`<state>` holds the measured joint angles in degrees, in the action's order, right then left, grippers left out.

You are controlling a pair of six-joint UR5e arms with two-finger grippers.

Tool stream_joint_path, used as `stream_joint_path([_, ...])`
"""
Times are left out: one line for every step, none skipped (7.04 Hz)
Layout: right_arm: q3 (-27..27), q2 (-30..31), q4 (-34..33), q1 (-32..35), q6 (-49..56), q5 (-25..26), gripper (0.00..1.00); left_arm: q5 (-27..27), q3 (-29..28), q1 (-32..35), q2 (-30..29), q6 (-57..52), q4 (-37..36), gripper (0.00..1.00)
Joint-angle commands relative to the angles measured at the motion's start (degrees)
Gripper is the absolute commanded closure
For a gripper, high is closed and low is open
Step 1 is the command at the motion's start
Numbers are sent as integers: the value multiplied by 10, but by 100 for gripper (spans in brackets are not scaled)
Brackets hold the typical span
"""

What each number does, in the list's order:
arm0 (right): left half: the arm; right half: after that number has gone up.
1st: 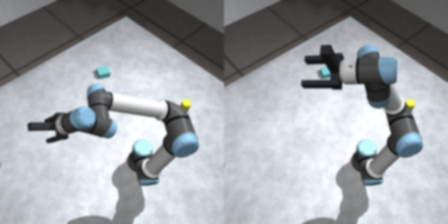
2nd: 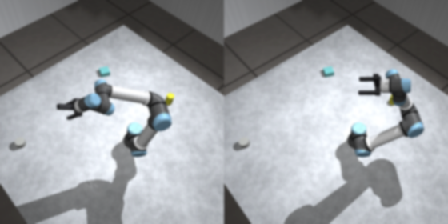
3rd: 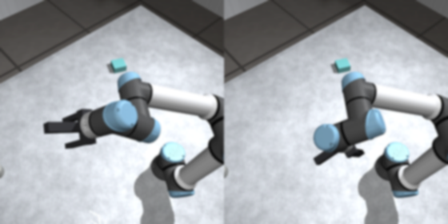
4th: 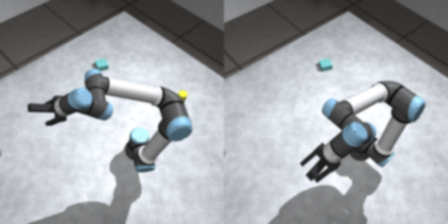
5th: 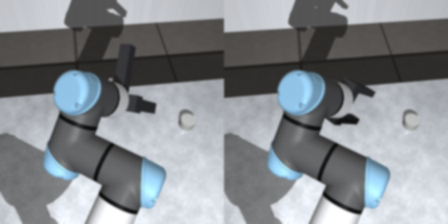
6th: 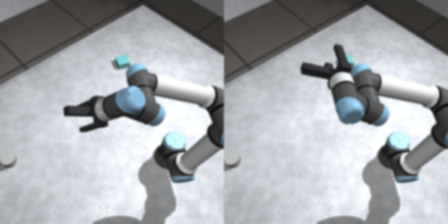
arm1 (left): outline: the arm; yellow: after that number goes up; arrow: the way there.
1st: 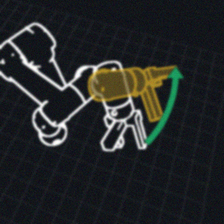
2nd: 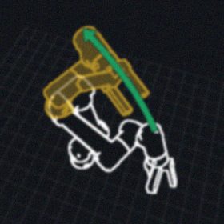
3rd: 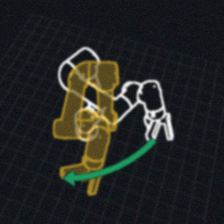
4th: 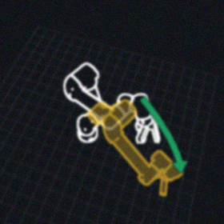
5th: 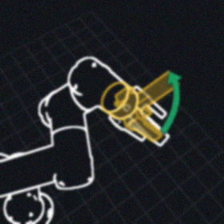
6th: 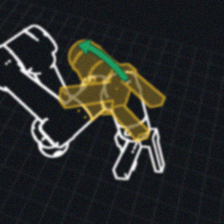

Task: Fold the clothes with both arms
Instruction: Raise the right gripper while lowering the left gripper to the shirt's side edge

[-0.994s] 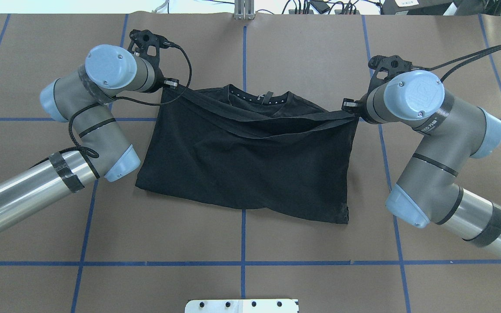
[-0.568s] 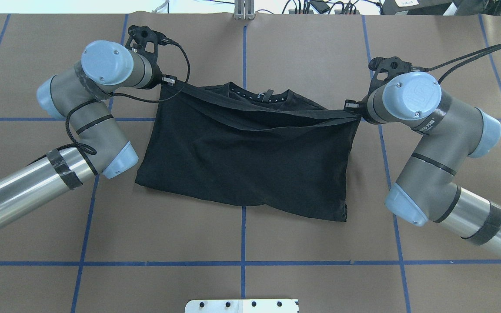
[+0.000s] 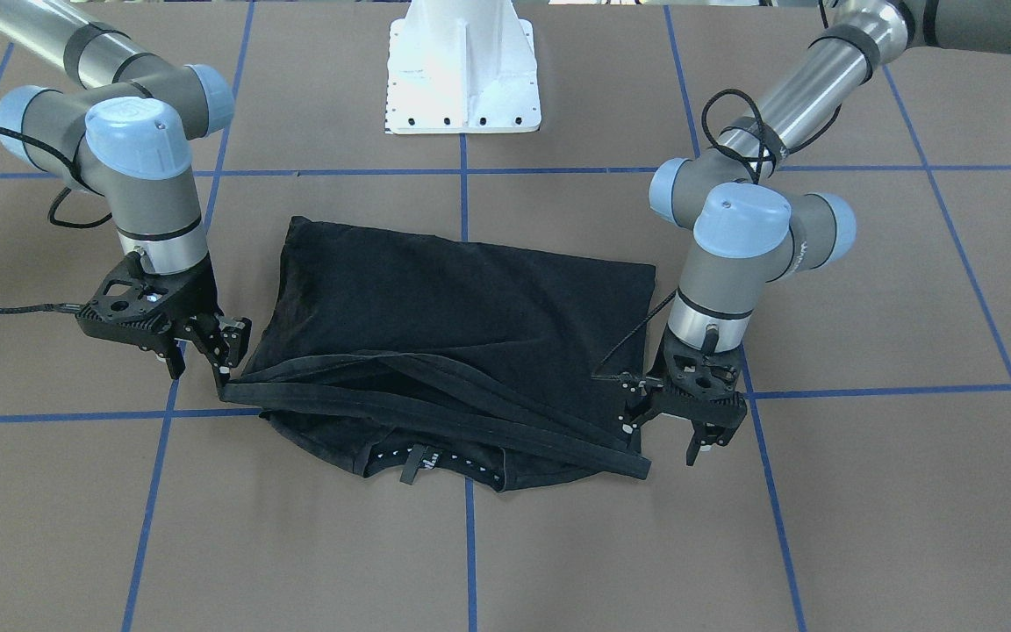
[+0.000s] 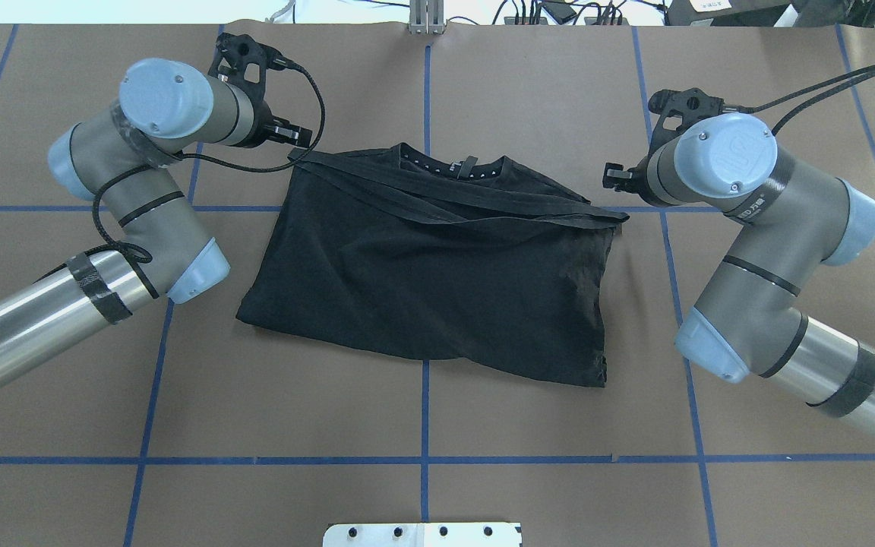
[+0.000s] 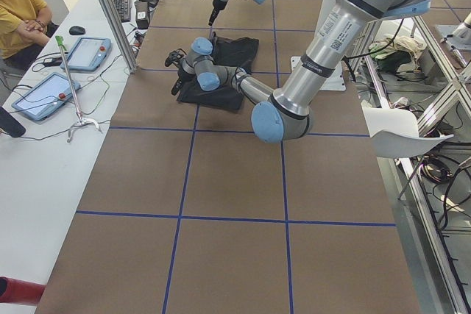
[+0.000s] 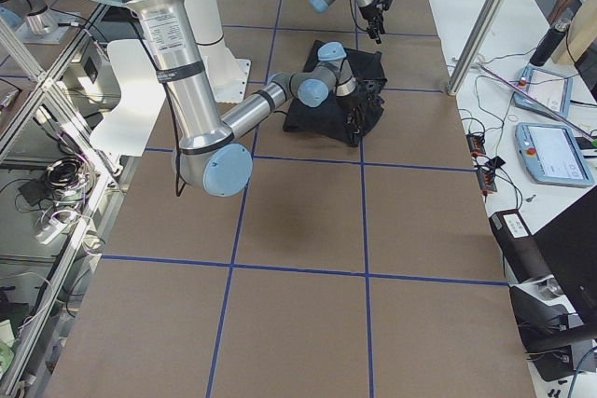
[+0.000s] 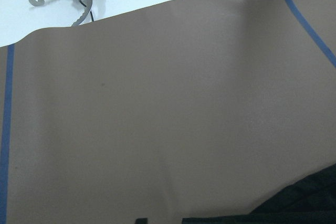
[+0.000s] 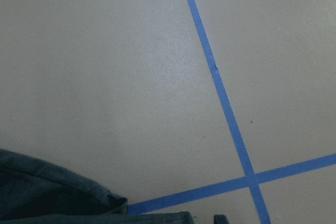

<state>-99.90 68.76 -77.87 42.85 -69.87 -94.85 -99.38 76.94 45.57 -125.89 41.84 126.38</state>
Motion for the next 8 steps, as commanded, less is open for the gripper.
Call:
stream_joint_path([-27, 3, 0, 16, 32, -45, 0, -57, 100, 8, 68, -34, 4, 0])
stream_joint_path([-31, 5, 2, 14, 32, -46, 0, -64, 135, 8, 98, -30, 5, 0])
stream_joint_path([-40, 6, 2, 14, 32, -46, 0, -88, 166, 7, 129, -26, 6, 0])
stream_joint_path([-43, 6, 2, 13, 32, -44, 0, -93, 203, -5, 172, 6, 8, 0])
stream_joint_path([-45, 6, 2, 12, 31, -44, 0, -89, 217, -40, 205, 54, 58, 0])
stream_joint_path([-45, 6, 2, 13, 31, -45, 0, -86, 214, -73, 246, 93, 126, 0])
stream_joint_path([-47, 6, 2, 13, 32, -45, 0, -66, 217, -99, 259, 123, 146, 0])
stream_joint_path([-48, 7, 2, 13, 32, -45, 0, -24, 212, -140, 260, 160, 149, 0])
